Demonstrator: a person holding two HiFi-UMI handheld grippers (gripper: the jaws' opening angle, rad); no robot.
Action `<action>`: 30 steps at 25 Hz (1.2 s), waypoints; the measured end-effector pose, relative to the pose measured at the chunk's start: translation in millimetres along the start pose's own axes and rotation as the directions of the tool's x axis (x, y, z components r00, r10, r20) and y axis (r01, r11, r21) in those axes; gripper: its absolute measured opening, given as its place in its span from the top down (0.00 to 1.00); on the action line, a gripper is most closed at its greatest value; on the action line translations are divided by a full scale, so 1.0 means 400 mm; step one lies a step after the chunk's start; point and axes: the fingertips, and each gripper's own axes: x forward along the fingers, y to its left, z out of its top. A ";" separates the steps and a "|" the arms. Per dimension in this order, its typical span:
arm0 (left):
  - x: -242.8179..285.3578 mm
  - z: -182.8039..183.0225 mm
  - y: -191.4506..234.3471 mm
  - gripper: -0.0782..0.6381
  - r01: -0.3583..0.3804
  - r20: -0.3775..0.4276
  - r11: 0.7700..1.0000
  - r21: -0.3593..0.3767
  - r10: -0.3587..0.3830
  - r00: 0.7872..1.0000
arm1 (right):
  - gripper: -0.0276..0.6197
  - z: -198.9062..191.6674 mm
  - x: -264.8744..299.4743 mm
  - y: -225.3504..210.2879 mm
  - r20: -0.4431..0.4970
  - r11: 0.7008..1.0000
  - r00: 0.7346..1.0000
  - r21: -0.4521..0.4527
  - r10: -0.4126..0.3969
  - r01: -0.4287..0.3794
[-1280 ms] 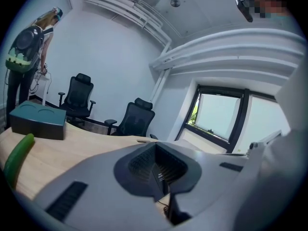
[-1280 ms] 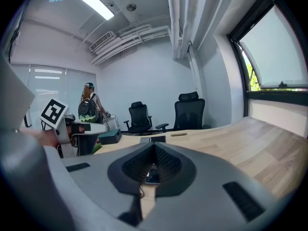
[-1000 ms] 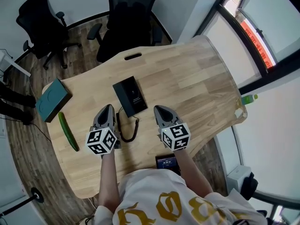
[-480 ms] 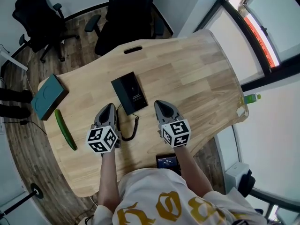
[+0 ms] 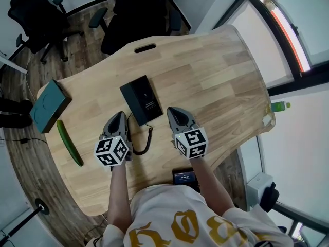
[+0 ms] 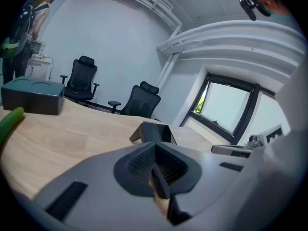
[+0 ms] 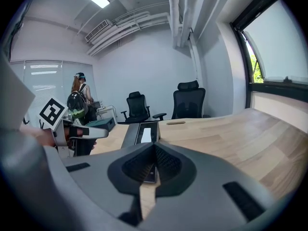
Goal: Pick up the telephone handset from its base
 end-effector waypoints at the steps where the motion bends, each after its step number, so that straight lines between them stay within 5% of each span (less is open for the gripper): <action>1: 0.005 -0.002 0.003 0.88 0.002 -0.004 1.000 -0.001 -0.002 1.000 | 0.95 -0.004 0.005 -0.001 -0.003 1.000 1.000 0.002 0.001 -0.001; 21: 0.094 -0.069 -0.004 0.87 0.096 -0.116 0.992 -0.084 -0.105 0.988 | 0.95 -0.054 0.073 -0.014 -0.053 0.999 0.998 0.038 0.028 -0.026; 30: 0.136 -0.088 -0.015 0.65 0.123 -0.154 0.976 -0.180 -0.152 0.976 | 0.95 -0.083 0.087 -0.010 -0.087 0.999 0.996 0.011 0.036 -0.035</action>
